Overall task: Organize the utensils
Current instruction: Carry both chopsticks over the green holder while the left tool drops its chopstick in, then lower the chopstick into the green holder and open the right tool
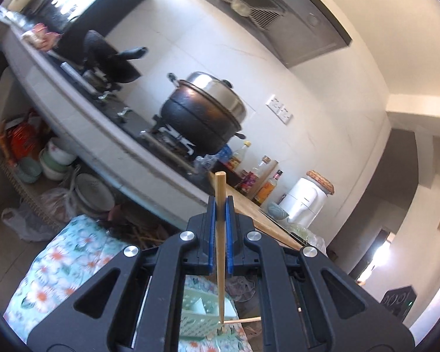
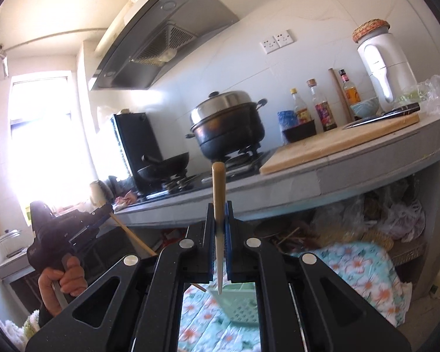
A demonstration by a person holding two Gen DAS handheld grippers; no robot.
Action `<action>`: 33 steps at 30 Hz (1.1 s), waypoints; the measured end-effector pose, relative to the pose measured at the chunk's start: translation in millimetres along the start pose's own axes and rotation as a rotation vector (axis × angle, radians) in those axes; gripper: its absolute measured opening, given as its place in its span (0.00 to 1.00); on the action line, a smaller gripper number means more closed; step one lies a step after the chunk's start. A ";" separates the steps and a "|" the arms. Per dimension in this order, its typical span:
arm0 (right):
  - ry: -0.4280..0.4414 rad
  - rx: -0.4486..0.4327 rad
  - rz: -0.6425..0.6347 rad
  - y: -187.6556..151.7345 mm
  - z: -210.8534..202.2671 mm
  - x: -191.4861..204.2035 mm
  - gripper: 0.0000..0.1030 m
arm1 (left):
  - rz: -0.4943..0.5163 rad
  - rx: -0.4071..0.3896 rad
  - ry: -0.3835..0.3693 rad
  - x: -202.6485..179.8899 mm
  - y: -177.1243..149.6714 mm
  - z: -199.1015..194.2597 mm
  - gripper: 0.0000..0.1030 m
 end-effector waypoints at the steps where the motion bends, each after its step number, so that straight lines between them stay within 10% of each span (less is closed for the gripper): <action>1: -0.008 -0.006 0.000 4.6 2.4 -2.7 0.06 | 0.028 0.000 -0.003 -7.8 -2.6 13.6 0.05; 24: -0.128 0.018 0.007 24.2 55.9 -55.8 0.06 | 0.245 0.205 0.114 -15.2 -102.5 125.7 0.05; 33: -0.176 0.095 -0.059 2.8 97.7 -51.6 0.06 | 0.269 0.212 0.125 -12.5 -111.2 98.8 0.49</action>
Point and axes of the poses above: each gripper's, at about its wrist camera, not at the fingertips, and z roughly the way its jaws point, x to its left, y to its top, the point moved 4 cm from there along z, roughly the way its jaws point, and after that the axes turned 14 degrees about z, right-handed, at the moved point
